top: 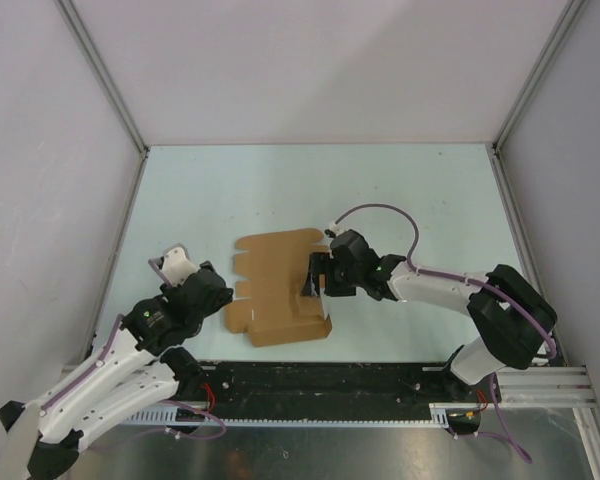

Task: Fold the paper box

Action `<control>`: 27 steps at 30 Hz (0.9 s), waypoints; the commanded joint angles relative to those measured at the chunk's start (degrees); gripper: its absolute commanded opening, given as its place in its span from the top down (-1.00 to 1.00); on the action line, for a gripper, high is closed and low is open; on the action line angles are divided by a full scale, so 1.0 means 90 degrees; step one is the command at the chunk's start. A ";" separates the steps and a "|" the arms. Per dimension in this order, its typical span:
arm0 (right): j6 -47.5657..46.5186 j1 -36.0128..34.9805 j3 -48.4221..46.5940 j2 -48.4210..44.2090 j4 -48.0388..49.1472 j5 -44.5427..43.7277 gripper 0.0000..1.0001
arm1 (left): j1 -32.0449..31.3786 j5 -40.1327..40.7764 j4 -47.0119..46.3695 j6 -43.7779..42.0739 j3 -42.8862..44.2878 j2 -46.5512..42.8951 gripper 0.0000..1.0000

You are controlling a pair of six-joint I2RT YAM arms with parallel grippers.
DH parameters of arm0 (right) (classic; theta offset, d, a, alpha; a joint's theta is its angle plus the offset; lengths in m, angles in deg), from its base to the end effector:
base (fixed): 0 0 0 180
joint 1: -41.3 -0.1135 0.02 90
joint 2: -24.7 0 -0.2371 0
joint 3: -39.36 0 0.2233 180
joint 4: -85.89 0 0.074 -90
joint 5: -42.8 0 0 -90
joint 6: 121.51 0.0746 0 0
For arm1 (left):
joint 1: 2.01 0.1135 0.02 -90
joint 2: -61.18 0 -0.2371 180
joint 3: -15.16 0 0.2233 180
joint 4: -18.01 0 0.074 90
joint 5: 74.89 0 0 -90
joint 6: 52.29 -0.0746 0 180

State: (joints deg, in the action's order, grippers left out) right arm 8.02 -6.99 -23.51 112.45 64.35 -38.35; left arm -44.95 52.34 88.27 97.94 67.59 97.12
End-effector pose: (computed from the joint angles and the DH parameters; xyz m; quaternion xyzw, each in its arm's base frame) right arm 0.2011 0.2429 0.1495 -0.0993 0.9209 0.3083 0.2169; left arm 0.1193 -0.0494 0.2084 -0.2335 0.8756 -0.0424 0.4208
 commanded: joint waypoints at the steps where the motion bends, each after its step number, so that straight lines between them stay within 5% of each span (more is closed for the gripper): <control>1: -0.0164 -0.0073 -0.0449 0.0250 -0.0110 0.0014 -0.59 | 0.0054 0.0062 0.0116 0.0183 0.0038 0.0079 -0.44; 18: -0.0193 -0.0249 -0.0752 0.0583 -0.1067 -0.0865 -0.38 | 0.0054 0.0072 0.0087 0.0173 -0.0031 0.0039 -0.44; 27: -0.0173 -0.0181 -0.0752 0.0310 -0.0950 -0.0836 -0.47 | 0.0054 0.0023 0.0048 0.0125 -0.0050 -0.0019 -0.44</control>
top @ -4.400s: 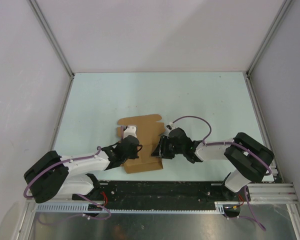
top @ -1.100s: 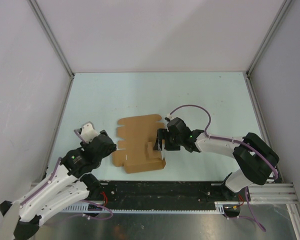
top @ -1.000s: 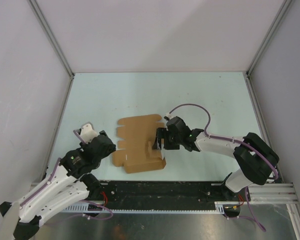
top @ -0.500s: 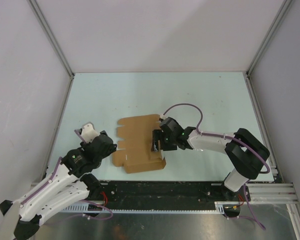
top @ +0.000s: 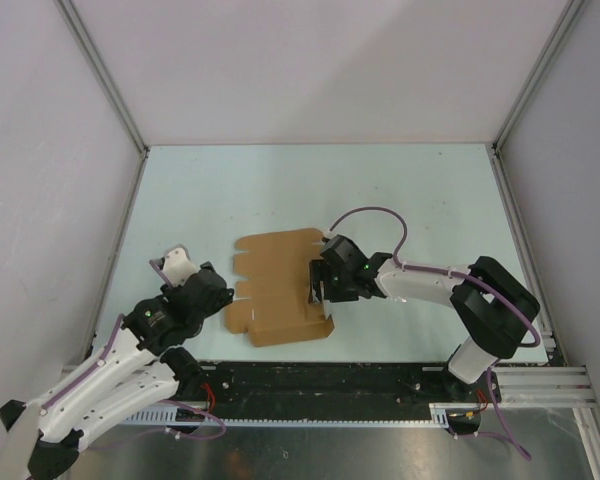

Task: Fold the paper box

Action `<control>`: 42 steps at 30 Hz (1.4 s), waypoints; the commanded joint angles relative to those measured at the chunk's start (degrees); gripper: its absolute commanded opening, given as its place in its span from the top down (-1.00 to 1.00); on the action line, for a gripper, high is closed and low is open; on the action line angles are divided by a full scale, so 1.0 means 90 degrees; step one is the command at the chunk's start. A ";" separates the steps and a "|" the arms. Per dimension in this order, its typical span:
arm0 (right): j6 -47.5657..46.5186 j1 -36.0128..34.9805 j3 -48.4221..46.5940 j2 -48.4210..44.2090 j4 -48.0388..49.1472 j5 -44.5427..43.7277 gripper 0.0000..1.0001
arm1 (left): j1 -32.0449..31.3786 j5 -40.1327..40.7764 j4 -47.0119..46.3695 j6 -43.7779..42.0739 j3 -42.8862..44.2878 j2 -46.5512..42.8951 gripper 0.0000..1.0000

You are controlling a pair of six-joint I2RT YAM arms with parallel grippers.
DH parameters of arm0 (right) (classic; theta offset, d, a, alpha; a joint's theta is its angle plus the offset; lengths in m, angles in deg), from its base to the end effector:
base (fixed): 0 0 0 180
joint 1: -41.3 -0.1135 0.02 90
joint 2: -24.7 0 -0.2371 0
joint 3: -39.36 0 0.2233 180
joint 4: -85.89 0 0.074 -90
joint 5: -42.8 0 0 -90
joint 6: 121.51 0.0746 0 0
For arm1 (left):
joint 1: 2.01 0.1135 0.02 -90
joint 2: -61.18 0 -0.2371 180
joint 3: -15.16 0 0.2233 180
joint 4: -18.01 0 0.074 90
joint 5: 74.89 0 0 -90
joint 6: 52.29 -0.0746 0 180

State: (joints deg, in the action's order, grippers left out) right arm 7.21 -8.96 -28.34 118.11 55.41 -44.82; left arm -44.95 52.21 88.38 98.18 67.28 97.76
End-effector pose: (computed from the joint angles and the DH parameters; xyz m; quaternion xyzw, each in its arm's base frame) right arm 0.2009 0.2465 0.1299 -0.1022 0.9511 0.2179 0.1935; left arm 0.1197 -0.0499 0.2055 -0.2327 0.8785 -0.0369 0.4155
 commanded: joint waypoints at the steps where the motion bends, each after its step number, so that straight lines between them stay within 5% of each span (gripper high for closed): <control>1: -0.0093 0.0047 -0.0215 -0.0358 0.0053 -0.0136 -0.47 | 0.0054 0.0038 0.0017 0.0098 -0.0026 -0.0090 -0.44; 17: 0.0005 0.1228 -0.0254 -0.0409 0.0453 0.0702 -0.52 | 0.0054 -0.0040 -0.0052 0.0020 -0.0055 -0.0158 -0.44; 42: -0.0015 0.2030 0.0390 0.1057 0.2211 0.2568 0.04 | 0.0054 -0.0050 -0.0140 -0.0088 -0.0065 -0.0119 -0.46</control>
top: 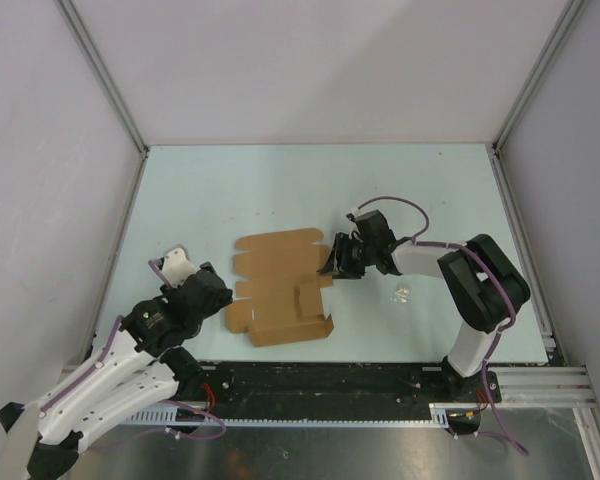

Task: Fold the paper box

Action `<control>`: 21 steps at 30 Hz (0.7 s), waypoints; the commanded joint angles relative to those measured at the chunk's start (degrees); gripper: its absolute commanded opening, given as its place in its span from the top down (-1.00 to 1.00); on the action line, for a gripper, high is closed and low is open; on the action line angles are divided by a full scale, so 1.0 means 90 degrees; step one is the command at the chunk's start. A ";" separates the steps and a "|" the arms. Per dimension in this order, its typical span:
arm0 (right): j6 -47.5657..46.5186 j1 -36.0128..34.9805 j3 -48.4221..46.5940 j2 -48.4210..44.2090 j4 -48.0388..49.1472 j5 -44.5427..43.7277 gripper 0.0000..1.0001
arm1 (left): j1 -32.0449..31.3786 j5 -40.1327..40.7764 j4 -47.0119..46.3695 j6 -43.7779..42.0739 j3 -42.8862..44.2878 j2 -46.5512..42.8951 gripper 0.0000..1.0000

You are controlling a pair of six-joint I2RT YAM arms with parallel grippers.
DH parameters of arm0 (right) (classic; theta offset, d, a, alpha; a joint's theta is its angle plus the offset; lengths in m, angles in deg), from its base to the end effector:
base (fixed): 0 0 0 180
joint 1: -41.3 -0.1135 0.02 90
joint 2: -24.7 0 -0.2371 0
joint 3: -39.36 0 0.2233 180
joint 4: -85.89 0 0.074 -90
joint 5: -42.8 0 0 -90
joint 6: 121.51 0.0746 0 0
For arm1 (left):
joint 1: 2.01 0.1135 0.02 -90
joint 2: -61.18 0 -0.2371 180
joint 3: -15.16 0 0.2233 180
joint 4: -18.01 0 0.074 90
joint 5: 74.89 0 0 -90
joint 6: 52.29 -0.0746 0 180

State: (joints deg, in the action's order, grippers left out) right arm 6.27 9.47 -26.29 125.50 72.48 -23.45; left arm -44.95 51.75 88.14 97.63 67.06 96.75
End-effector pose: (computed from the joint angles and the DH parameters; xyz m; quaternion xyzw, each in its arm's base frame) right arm 0.2740 0.2055 0.1112 -0.0252 0.9178 0.3557 0.1744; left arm 0.1185 -0.0495 0.2062 -0.2298 0.8780 -0.0443 0.4175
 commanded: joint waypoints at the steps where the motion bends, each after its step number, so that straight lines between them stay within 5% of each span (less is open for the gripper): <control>1: 0.0099 0.0002 0.0172 0.0265 0.0334 0.0193 0.06 | 0.0054 0.0001 -0.0113 -0.0027 -0.0041 0.0003 -0.45; 21: 0.0207 0.0216 0.0377 0.0149 0.0784 0.0516 0.88 | 0.0054 -0.0126 -0.0298 -0.0193 -0.0109 0.0022 -0.49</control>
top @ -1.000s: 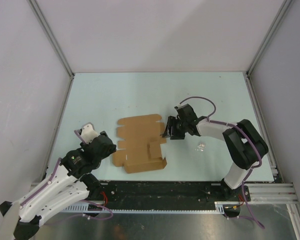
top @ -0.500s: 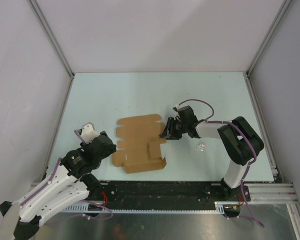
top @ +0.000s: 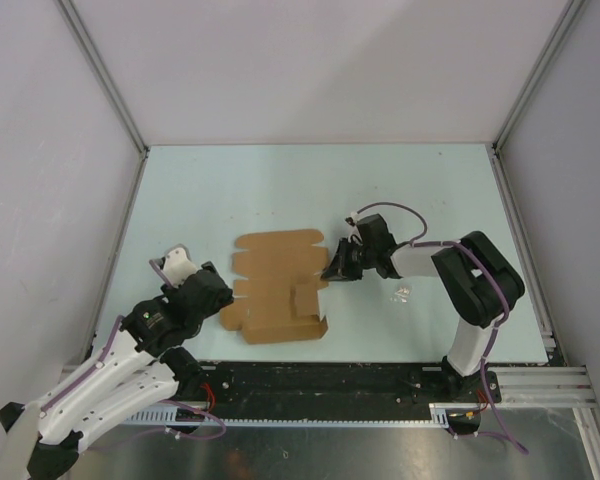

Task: Fold the paper box

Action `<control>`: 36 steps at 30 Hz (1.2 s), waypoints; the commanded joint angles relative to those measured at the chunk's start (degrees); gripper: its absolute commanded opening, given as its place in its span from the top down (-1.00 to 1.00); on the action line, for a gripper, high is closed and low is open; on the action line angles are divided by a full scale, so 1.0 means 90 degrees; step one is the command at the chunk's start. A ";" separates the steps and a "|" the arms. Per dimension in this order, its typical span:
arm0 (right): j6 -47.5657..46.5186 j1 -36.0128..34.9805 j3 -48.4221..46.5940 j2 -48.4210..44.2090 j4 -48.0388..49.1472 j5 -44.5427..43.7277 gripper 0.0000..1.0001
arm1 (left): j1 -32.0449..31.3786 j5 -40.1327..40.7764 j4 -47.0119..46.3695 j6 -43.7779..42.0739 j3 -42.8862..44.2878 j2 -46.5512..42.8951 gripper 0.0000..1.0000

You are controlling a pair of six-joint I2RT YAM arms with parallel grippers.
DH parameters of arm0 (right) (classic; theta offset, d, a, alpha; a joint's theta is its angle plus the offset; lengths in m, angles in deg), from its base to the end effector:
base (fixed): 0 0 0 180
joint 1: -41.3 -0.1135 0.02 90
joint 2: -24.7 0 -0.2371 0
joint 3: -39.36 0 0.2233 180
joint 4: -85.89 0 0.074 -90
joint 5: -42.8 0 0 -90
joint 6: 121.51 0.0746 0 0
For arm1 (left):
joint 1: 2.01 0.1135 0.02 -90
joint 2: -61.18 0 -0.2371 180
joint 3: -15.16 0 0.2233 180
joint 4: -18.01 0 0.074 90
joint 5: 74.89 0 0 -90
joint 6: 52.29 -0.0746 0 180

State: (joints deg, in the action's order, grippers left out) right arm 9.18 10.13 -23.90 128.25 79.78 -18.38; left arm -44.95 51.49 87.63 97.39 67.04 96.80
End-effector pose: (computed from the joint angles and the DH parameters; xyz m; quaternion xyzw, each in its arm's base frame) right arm 0.2740 0.2078 0.0987 -0.0175 0.9038 0.3982 0.1557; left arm 0.1192 -0.0505 0.2065 -0.2284 0.8780 -0.0478 0.4180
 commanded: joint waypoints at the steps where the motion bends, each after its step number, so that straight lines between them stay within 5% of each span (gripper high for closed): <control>1: -0.0155 0.0192 0.0141 -0.0254 -0.0027 -0.0038 0.90 | 0.0054 -0.0145 -0.0388 -0.0215 -0.0126 -0.0002 -0.50; 10: -0.1297 0.0652 0.0210 -0.0802 -0.0534 0.0255 0.90 | 0.0054 -0.1142 -0.2175 -0.0840 -0.1131 -0.0480 -0.57; 19: -0.2147 0.0818 0.0220 -0.1271 -0.1569 -0.0448 0.89 | 0.0054 -0.0927 -0.2382 -0.0772 -0.1416 -0.0228 -0.36; 27: -0.2157 0.1052 0.0337 -0.1427 -0.1610 -0.0487 0.89 | 0.0054 -0.1064 -0.2362 -0.0586 -0.1444 0.0876 -0.25; 36: -0.2021 0.1082 0.0444 -0.1349 -0.1336 -0.0273 0.89 | 0.0044 -0.1835 -0.2908 -0.0566 -0.1991 0.0974 -0.20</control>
State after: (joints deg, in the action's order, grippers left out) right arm -8.88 19.68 -20.84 117.26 66.12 -21.72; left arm -44.89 38.66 66.19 91.73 50.61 105.52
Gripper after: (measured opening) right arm 0.055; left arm 0.606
